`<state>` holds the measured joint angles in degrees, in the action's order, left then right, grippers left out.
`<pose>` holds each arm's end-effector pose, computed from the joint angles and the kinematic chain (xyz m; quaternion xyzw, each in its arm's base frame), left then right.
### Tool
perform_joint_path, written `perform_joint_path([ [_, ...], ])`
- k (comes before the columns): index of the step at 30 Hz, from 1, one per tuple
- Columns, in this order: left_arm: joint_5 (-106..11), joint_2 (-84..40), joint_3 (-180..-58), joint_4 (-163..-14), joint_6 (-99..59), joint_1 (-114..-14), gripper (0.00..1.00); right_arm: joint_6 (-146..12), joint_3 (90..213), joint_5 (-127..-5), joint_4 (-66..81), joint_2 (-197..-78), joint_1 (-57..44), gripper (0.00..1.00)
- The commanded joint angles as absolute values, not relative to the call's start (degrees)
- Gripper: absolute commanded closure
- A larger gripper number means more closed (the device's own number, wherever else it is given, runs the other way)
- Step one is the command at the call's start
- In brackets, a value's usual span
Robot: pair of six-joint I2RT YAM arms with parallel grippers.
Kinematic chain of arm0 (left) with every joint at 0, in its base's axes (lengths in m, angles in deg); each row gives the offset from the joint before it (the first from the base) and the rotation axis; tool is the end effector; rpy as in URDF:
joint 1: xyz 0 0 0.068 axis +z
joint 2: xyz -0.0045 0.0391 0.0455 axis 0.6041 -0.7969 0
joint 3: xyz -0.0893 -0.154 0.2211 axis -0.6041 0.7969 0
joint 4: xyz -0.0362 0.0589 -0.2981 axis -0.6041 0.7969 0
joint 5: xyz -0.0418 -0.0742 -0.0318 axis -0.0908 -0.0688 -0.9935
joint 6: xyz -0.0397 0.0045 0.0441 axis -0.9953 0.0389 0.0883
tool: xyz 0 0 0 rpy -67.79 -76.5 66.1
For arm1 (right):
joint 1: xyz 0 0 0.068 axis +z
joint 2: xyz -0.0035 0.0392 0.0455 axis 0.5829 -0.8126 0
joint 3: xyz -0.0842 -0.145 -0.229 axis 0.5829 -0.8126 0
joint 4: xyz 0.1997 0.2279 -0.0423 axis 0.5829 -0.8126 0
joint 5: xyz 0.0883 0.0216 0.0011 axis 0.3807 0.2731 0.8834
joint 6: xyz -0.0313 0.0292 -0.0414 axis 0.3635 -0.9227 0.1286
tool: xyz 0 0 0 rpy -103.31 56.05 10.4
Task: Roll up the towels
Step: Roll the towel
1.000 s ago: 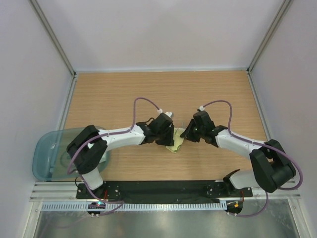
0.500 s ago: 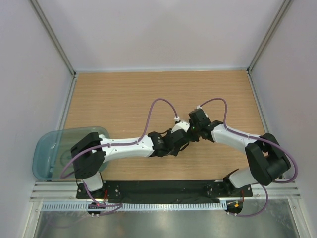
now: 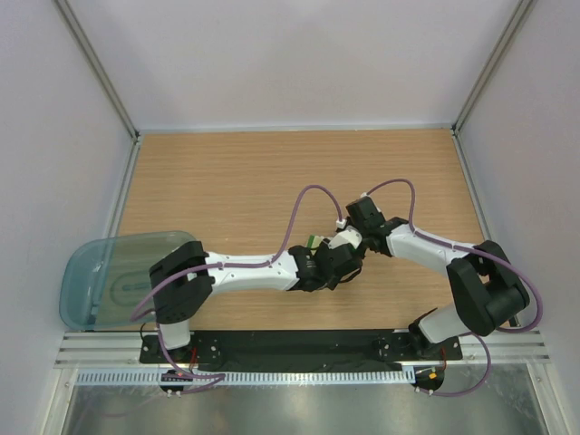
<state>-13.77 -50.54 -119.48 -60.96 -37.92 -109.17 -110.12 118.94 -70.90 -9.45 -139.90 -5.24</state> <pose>0.1505 -0.4025 0.1853 0.2795 0.8939 -0.0834 0.3405 0.2675 0.1598 0.1420 0.1551 0.9492 0.1961 0.1912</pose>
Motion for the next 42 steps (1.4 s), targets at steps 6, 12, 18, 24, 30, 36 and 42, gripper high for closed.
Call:
perform_joint_path([
  [6, -12.94, -56.20, -119.36, -65.99, -34.93, -109.76, 0.56, -108.95, 120.33, -70.21, -13.18, -141.08, -4.28, 0.99],
  [12, -17.16, -56.28, -116.45, -69.87, -35.45, -109.94, 0.57, -109.47, 120.59, -68.63, -12.74, -141.78, -4.19, 0.99],
  [18, -18.48, -58.57, -115.92, -70.92, -35.46, -110.29, 0.57, -110.35, 121.29, -67.05, -12.04, -142.58, -4.27, 0.99],
  [24, -20.15, -63.05, -116.09, -71.36, -36.94, -110.55, 0.53, -110.53, 122.35, -66.25, -12.56, -142.58, -4.19, 0.99],
  [30, -18.92, -65.60, -115.74, -71.28, -38.53, -110.55, 0.53, -110.53, 122.70, -66.08, -13.27, -142.05, -4.19, 0.99],
  [36, -17.25, -64.82, -114.87, -70.75, -38.27, -110.29, 0.98, -110.44, 122.61, -65.29, -13.79, -141.52, -4.27, 0.97],
  [42, -23.12, -58.33, -110.56, -72.32, -36.16, -108.27, 1.00, -108.69, 123.05, -66.08, -16.60, -139.33, -6.90, 0.49],
])
